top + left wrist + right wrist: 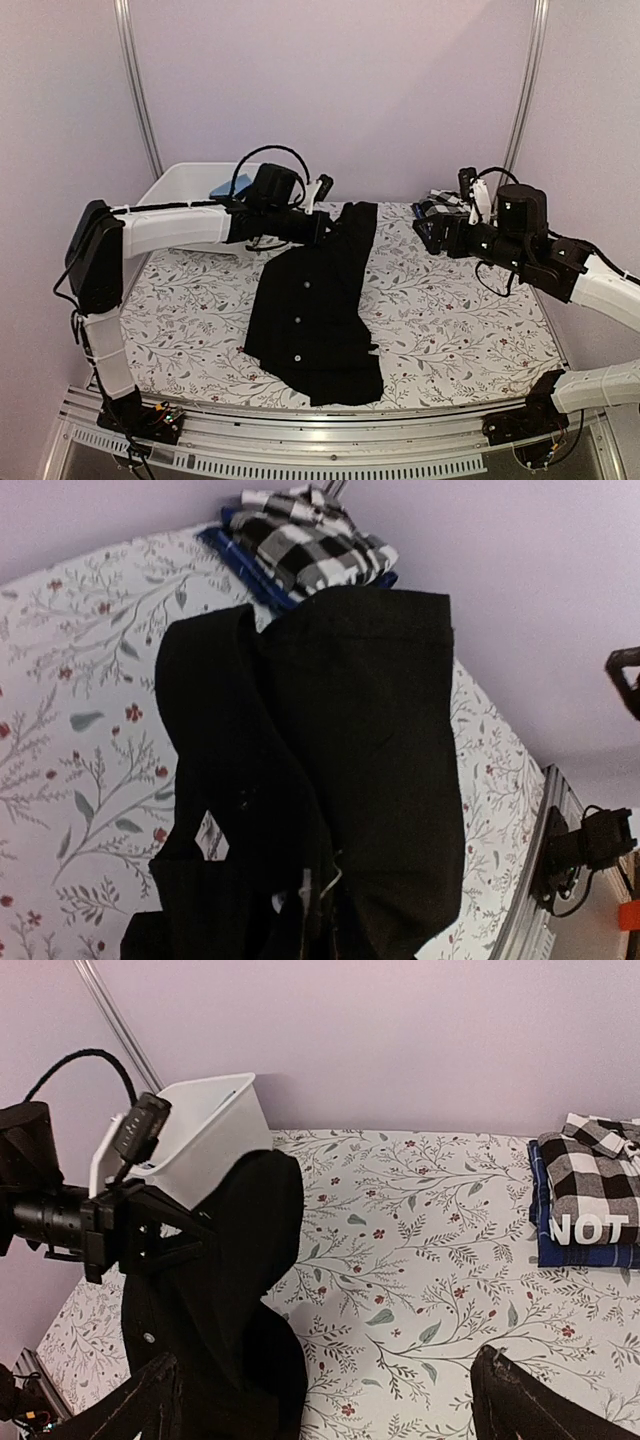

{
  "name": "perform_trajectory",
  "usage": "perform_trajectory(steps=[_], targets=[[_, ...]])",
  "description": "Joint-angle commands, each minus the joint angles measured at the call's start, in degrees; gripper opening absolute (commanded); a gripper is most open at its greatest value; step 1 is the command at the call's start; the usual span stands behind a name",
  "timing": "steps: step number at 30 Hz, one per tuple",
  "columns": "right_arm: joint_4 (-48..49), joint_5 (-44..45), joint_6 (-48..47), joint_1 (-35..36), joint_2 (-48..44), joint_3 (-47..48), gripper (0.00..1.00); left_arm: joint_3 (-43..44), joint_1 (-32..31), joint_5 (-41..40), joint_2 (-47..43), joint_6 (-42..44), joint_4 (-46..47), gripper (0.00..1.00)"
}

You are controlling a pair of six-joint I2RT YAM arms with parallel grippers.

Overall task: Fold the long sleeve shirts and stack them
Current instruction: Place the crumpled shirt at the center of the board, then flatten out the crumpled shirt at the center of the board.

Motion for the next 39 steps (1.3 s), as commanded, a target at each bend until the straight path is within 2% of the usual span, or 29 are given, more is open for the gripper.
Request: perform_trajectory(steps=[1,7,8,9,10,11,12,15,17,20,24,32,39], targets=[[0.15,-3.28,0.62,0.04,2.10,-1.87,0.99,-1.55,-0.07,4.91,2.16,-2.92,0.59,0.00],[0.60,-4.97,2.14,0.04,4.94,-3.70,0.99,-2.53,0.18,2.51,0.67,-2.22,-0.67,0.00],[0.56,-5.01,2.33,0.04,5.13,-3.80,0.99,-2.19,0.24,2.61,0.57,-1.95,-1.44,0.04],[0.68,-4.94,2.44,0.04,5.30,-3.85,0.99,-1.85,0.29,2.59,0.50,-1.58,-2.25,0.13],[0.75,-4.80,2.45,0.04,5.45,-3.97,0.99,-1.71,0.31,1.97,0.29,-1.49,-2.92,0.29],[0.81,-4.72,2.51,0.04,5.54,-4.02,0.99,-1.74,0.32,1.18,-0.14,-1.39,-3.59,0.38],[0.90,-4.79,2.61,0.02,5.66,-4.08,0.99,-2.04,0.27,0.00,-0.78,-1.38,-4.34,0.54],[0.82,-5.66,2.62,0.04,6.32,-4.16,0.99,-3.81,0.30,-3.77,-4.15,-1.54,-5.67,0.78],[0.73,-5.89,2.69,0.04,6.90,-4.33,0.99,-5.25,0.31,-5.91,-6.64,-1.84,-6.49,0.85],[0.67,-8.69,2.79,0.04,7.90,-4.59,0.99,-7.72,0.23,-8.89,-10.47,-2.70,-8.54,0.90],[0.64,-10.82,2.94,0.57,10.25,-4.56,0.99,-13.29,0.10,-11.89,-14.59,-5.84,-9.93,0.91],[1.80,-10.88,7.29,5.03,18.08,-4.52,0.98,-29.21,0.14,-13.64,-21.56,-11.94,-10.05,0.92],[4.26,-9.47,12.02,5.13,27.18,-3.53,0.95,-37.91,-1.49,-11.96,-22.03,-15.65,-7.71,0.91]])
